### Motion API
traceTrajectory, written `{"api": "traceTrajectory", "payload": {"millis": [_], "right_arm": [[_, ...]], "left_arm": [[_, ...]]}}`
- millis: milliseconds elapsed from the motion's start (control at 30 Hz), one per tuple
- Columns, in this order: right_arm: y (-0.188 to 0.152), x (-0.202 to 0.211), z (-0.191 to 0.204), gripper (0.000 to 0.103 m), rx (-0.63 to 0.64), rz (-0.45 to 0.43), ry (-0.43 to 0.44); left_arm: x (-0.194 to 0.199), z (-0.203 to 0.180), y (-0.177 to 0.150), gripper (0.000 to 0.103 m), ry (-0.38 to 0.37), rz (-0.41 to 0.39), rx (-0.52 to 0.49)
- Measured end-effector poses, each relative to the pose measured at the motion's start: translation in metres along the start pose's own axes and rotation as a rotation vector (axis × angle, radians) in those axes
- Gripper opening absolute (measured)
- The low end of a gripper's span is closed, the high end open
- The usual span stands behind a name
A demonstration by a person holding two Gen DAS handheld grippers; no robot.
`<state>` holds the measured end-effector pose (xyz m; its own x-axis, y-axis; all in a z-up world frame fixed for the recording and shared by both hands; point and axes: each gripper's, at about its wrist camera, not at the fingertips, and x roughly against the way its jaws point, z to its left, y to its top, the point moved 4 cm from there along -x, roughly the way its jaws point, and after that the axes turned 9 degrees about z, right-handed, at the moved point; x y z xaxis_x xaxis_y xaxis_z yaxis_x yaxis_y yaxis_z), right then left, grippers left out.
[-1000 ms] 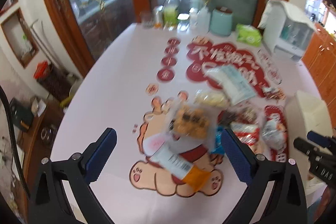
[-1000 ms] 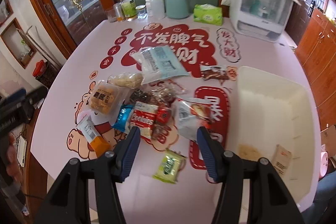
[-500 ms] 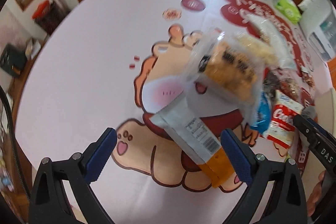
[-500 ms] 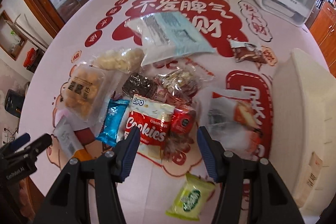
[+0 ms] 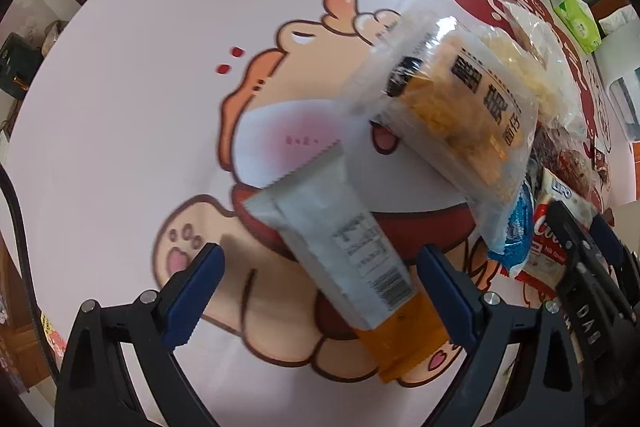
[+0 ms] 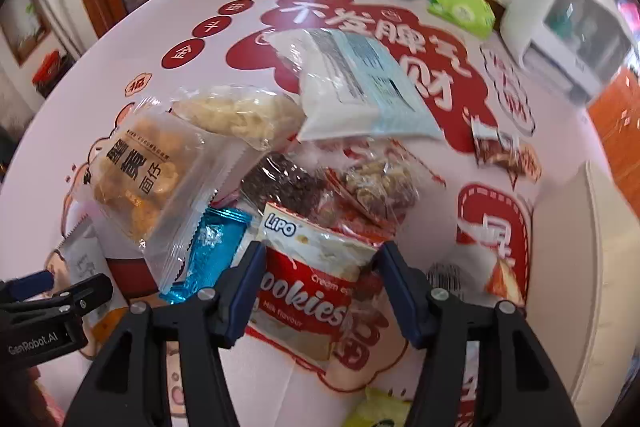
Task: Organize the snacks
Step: 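Grasp the orange-ended bar with the left tool while the right tool grasps the red snack pack, then lower both held snacks into the white tray and open both tools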
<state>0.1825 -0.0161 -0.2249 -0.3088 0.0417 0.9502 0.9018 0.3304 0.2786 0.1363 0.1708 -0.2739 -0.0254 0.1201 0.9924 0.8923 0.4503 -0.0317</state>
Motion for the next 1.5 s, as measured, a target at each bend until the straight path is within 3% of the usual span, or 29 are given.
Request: {"api": "traceTrajectory", "payload": {"millis": [133, 167, 200, 267, 400, 667, 933, 1167, 1500], "right_arm": [[0.002, -0.001, 0.011, 0.054, 0.074, -0.038, -0.006], [0.003, -0.001, 0.012, 0.051, 0.084, -0.044, -0.006], [0.003, -0.001, 0.013, 0.038, 0.089, -0.049, 0.015], [0.003, 0.002, 0.011, 0.030, 0.082, -0.054, 0.049], [0.003, 0.015, 0.005, 0.016, 0.076, -0.085, 0.124], [-0.003, 0.040, -0.003, 0.014, 0.045, -0.101, 0.268], [-0.014, 0.082, -0.022, 0.013, 0.000, -0.148, 0.344], [-0.034, 0.135, -0.048, 0.013, -0.047, -0.232, 0.367], [-0.080, 0.202, -0.106, 0.014, -0.153, -0.355, 0.320]], "left_arm": [[-0.004, -0.013, 0.002, 0.092, 0.054, -0.009, -0.027], [-0.003, -0.016, 0.002, 0.085, 0.071, -0.017, -0.036], [-0.002, -0.020, 0.002, 0.079, 0.095, -0.035, -0.054], [0.001, -0.030, 0.003, 0.049, 0.102, -0.066, -0.088], [0.005, -0.041, 0.001, 0.037, 0.072, -0.078, -0.128], [0.031, -0.046, -0.008, 0.034, 0.056, -0.155, -0.189], [0.097, -0.038, -0.032, 0.034, 0.008, -0.258, -0.252], [0.153, -0.066, -0.059, 0.034, -0.045, -0.336, -0.355], [0.208, -0.153, -0.116, 0.034, -0.136, -0.418, -0.571]]}}
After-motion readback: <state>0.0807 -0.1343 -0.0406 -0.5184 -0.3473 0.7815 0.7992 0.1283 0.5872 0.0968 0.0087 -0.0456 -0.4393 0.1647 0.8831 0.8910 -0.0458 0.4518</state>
